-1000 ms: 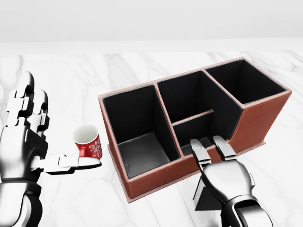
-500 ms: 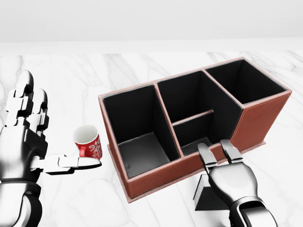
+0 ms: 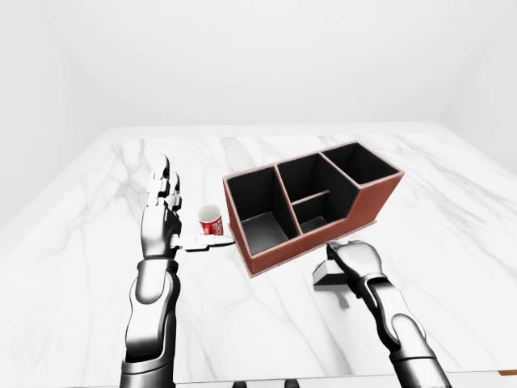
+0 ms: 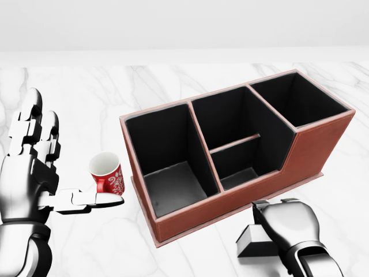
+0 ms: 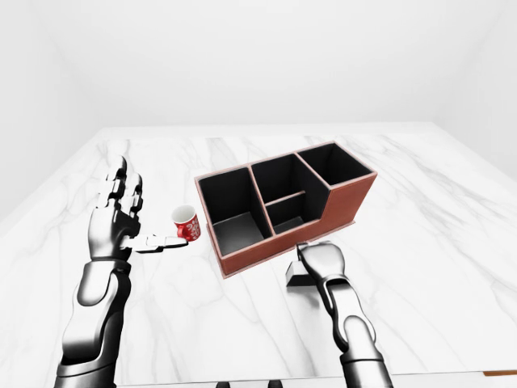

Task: Pick up the book and place it in the left compartment of the caddy.

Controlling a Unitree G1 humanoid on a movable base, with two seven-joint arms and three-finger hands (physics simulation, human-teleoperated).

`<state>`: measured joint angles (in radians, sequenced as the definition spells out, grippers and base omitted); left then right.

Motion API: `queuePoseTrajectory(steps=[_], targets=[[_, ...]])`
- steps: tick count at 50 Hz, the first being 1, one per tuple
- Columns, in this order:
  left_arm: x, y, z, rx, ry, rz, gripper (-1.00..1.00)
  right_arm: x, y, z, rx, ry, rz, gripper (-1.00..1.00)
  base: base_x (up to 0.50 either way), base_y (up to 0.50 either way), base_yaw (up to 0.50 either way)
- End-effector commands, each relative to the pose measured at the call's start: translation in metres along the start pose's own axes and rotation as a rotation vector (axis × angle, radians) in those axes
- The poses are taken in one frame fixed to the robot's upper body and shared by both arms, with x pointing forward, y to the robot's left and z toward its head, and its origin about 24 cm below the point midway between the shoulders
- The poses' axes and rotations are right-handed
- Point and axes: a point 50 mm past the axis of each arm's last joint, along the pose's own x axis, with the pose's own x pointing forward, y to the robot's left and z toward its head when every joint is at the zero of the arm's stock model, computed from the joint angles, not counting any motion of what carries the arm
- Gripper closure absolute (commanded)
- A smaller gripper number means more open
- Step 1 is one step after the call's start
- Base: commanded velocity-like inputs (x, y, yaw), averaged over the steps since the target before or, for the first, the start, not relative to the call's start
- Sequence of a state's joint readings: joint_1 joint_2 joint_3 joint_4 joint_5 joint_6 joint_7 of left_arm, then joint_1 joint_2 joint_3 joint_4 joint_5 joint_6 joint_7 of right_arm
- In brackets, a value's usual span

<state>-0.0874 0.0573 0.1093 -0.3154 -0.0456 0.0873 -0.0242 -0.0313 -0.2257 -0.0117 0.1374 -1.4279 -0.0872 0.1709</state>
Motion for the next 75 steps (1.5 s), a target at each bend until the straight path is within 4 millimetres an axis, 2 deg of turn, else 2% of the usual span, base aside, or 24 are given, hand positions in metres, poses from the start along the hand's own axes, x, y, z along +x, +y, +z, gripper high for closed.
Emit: queuePoseTrajectory(steps=[1, 15, 24, 27, 28, 33, 38, 42, 47, 49, 50, 51, 56, 65, 68, 75], targets=[[-0.001, 0.000, -0.001, 0.000, 0.006, 0.001, -1.00, 0.004, 0.015, 0.001, -0.042, 0.000, 0.058, 1.00, 0.00, 0.00, 0.00], [-0.002, 0.002, 0.003, 0.001, -0.012, 0.003, -1.00, 0.008, -0.011, 0.005, -0.037, -0.018, -0.015, 1.00, 0.00, 0.00, 0.00], [-0.002, 0.002, 0.011, 0.000, -0.044, 0.006, -1.00, -0.001, -0.044, -0.002, 0.008, -0.008, -0.111, 1.00, 0.00, 0.00, 0.00], [-0.002, 0.003, 0.012, 0.001, -0.050, 0.007, -1.00, -0.017, -0.047, -0.024, 0.043, 0.048, -0.138, 1.00, 0.00, 0.00, 0.00], [-0.002, 0.004, 0.013, 0.002, -0.055, 0.010, -1.00, -0.028, -0.049, -0.038, 0.073, 0.080, -0.144, 1.00, 0.00, 0.00, 0.00], [-0.002, 0.006, 0.013, 0.000, -0.055, 0.015, -1.00, -0.051, -0.061, -0.067, 0.191, 0.153, -0.175, 1.00, 0.00, 0.00, 0.00], [-0.002, 0.006, 0.014, 0.000, -0.060, 0.016, -1.00, -0.065, -0.080, -0.078, 0.273, 0.157, -0.224, 1.00, 0.00, 0.00, 0.00], [-0.003, 0.006, 0.015, 0.001, -0.060, 0.017, -1.00, -0.074, -0.107, -0.071, 0.321, 0.072, -0.279, 1.00, 0.00, 0.00, 0.00], [-0.004, 0.006, 0.015, 0.000, -0.060, 0.017, -1.00, -0.075, -0.127, -0.066, 0.319, 0.011, -0.328, 1.00, 0.00, 0.00, 0.00], [-0.004, 0.006, 0.015, 0.001, -0.063, 0.018, -1.00, -0.077, -0.142, -0.063, 0.308, -0.036, -0.362, 1.00, 0.00, 0.00, 0.00], [-0.005, 0.007, 0.016, 0.001, -0.064, 0.019, -1.00, -0.077, -0.155, -0.056, 0.292, -0.084, -0.390, 1.00, 0.00, 0.00, 0.00], [-0.005, 0.007, 0.016, 0.001, -0.064, 0.019, -1.00, -0.077, -0.155, -0.055, 0.289, -0.088, -0.392, 1.00, 0.00, 0.00, 0.00], [-0.005, 0.006, 0.015, -0.001, -0.060, 0.020, -1.00, -0.079, -0.190, -0.034, 0.236, -0.238, -0.483, 1.00, 0.00, 0.00, 0.00], [-0.006, 0.006, 0.016, 0.002, -0.063, 0.020, -1.00, -0.073, -0.230, 0.007, 0.157, -0.412, -0.592, 1.00, 0.00, 0.00, 0.00], [-0.006, 0.006, 0.016, 0.005, -0.063, 0.018, -1.00, -0.070, -0.239, 0.012, 0.146, -0.437, -0.606, 1.00, 0.00, 0.00, 0.00], [-0.007, 0.007, 0.019, 0.007, -0.074, 0.023, -1.00, -0.060, -0.273, 0.038, 0.111, -0.526, -0.655, 1.00, 0.00, 0.00, 0.00]])
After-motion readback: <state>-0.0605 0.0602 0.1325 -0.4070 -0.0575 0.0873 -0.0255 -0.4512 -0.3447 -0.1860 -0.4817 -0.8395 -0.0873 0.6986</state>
